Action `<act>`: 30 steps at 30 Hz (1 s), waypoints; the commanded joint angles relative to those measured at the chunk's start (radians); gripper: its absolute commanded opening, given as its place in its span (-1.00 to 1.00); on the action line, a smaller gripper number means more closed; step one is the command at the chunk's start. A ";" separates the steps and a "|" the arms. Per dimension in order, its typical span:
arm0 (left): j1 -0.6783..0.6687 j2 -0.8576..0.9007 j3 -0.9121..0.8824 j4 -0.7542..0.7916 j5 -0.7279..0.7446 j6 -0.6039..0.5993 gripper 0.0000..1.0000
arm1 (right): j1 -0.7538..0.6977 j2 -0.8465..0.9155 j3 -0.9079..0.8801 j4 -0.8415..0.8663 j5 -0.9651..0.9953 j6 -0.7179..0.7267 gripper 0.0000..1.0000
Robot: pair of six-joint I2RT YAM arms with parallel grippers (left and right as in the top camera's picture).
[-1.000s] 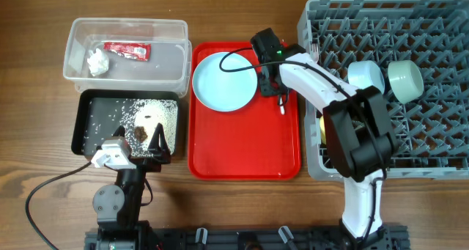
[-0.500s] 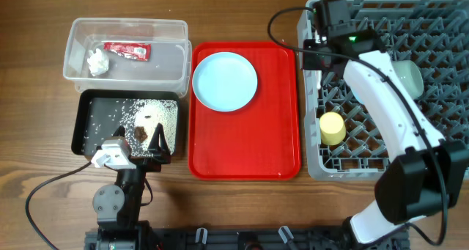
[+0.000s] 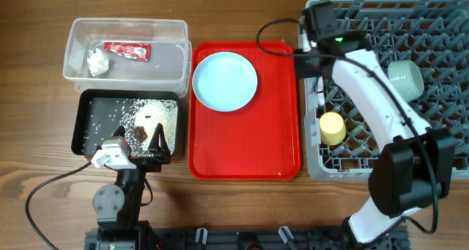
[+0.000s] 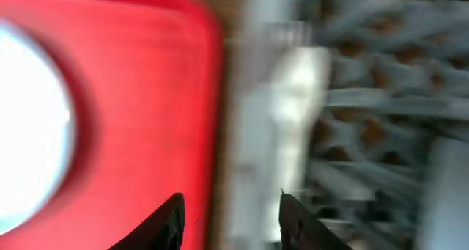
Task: Sort waste into correct bins and load items into the dishwasher rack
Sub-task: 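Grasp the white spoon on the red tray and place it in the rack, then grasp the light-blue plate on the red tray with the right gripper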
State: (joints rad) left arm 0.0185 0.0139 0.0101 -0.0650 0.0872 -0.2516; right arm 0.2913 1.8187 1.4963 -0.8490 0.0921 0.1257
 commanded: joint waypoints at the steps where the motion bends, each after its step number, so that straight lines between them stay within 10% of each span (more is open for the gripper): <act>1: -0.003 -0.007 -0.005 -0.005 -0.002 0.009 1.00 | 0.115 -0.047 0.008 0.023 -0.232 0.101 -0.03; 14: -0.003 -0.007 -0.005 -0.005 -0.002 0.009 0.99 | 0.175 0.248 -0.016 0.187 -0.190 0.484 0.02; 19: -0.003 -0.007 -0.005 -0.005 -0.002 0.009 1.00 | 0.175 0.337 -0.016 0.187 -0.198 0.510 -0.38; 21: -0.003 -0.007 -0.005 -0.005 -0.002 0.009 0.99 | 0.174 0.351 -0.016 0.159 -0.184 0.524 -0.91; 30: -0.003 -0.007 -0.005 -0.005 -0.002 0.009 1.00 | 0.167 0.046 -0.015 0.064 0.068 0.465 -0.91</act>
State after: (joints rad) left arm 0.0185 0.0139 0.0101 -0.0650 0.0872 -0.2516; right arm 0.4656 2.0541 1.4818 -0.7666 -0.0216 0.6445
